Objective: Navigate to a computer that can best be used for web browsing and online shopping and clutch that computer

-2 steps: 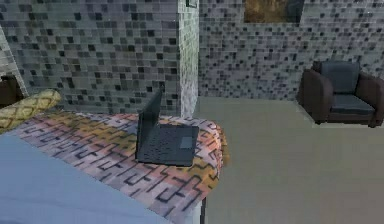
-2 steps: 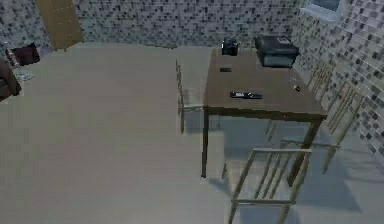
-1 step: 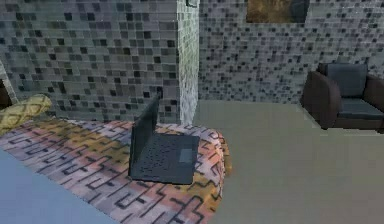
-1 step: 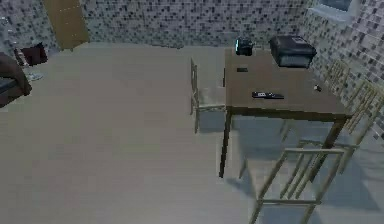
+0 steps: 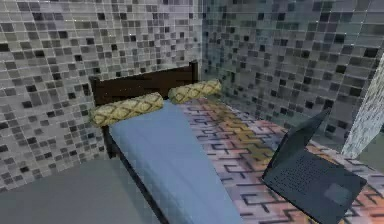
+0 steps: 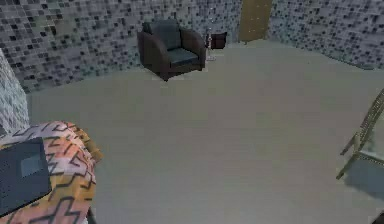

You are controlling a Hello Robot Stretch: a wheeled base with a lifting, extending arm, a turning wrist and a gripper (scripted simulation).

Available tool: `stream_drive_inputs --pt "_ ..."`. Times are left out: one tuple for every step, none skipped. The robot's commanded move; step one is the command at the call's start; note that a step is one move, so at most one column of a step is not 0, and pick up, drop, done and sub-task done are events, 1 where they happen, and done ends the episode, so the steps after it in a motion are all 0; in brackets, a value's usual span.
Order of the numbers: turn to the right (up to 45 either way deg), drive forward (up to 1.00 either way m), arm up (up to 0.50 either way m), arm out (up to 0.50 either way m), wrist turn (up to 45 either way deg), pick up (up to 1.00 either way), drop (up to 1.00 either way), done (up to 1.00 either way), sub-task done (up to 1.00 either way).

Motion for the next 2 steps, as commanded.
stream_drive_inputs --pt "-45.0 0.00 0.00 0.00 0.0 0.00 0.00 0.00 0.00" --pt "15.0 0.00 0.00 0.00 0.0 0.00 0.00 0.00 0.00"
